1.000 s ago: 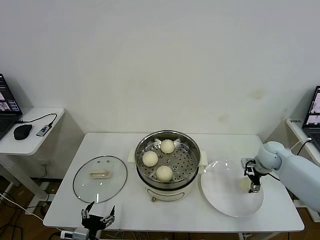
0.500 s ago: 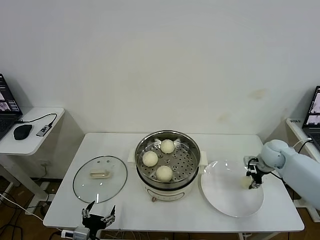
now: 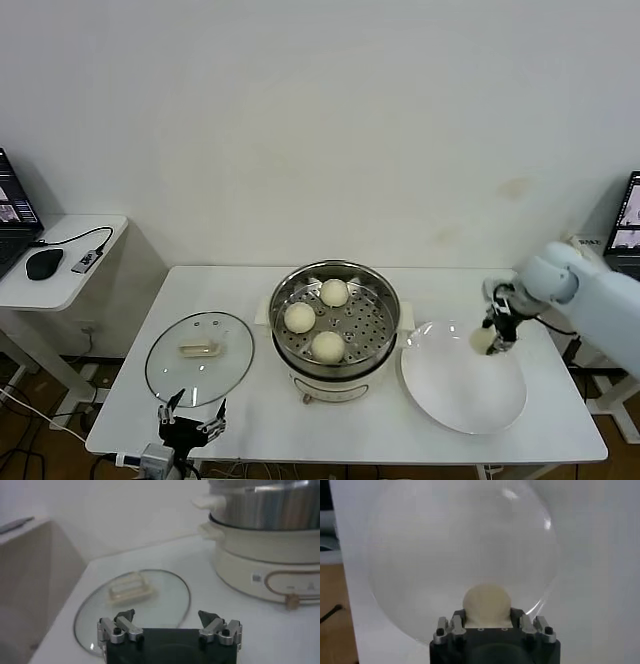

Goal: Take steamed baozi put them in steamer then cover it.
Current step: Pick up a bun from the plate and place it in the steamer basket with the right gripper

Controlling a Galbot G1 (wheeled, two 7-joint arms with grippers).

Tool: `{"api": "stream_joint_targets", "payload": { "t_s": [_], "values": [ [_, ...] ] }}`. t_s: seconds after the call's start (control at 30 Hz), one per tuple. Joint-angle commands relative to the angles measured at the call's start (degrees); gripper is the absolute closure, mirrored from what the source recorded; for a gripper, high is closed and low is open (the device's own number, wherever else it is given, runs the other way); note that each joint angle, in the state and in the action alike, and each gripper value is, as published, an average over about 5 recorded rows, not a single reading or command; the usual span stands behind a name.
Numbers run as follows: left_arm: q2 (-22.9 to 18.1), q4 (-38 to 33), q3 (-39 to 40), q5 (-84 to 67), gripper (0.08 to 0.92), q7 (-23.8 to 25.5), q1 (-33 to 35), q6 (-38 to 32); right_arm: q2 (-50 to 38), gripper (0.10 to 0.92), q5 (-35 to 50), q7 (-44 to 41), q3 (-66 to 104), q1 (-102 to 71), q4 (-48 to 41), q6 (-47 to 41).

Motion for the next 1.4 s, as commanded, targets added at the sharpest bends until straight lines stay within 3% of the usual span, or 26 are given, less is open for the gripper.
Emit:
{"api": "stream_joint_targets", "payload": {
  "t_s": [0.03,0.27,0.67,1.4],
  "values": [
    [0.1,-1.7,-0.1,2.0,0.177,-0.4,-0.6,-0.1,8.3,0.472,18.1,-2.0,-21.8,30.9,2.1,-6.2],
    [0.8,-2.3,-0.2,2.1,0.177,0.2,-0.4,0.4,16.9,0.471,24.7,-2.0,-26.0,35.7,-0.6,-9.7],
    [1.1,-2.5,-0.1,2.2,0.177,0.8,-0.6,1.1,27.6,0.470,26.3,-0.4,-24.8,31.1,-3.8,-13.7],
    [0.8,-2.6,-0.3,1.7,0.177,1.3,-1.9,1.2,32.1,0.474,16.5,3.6,-21.2,15.9,-7.7,-16.0]
  ]
}}
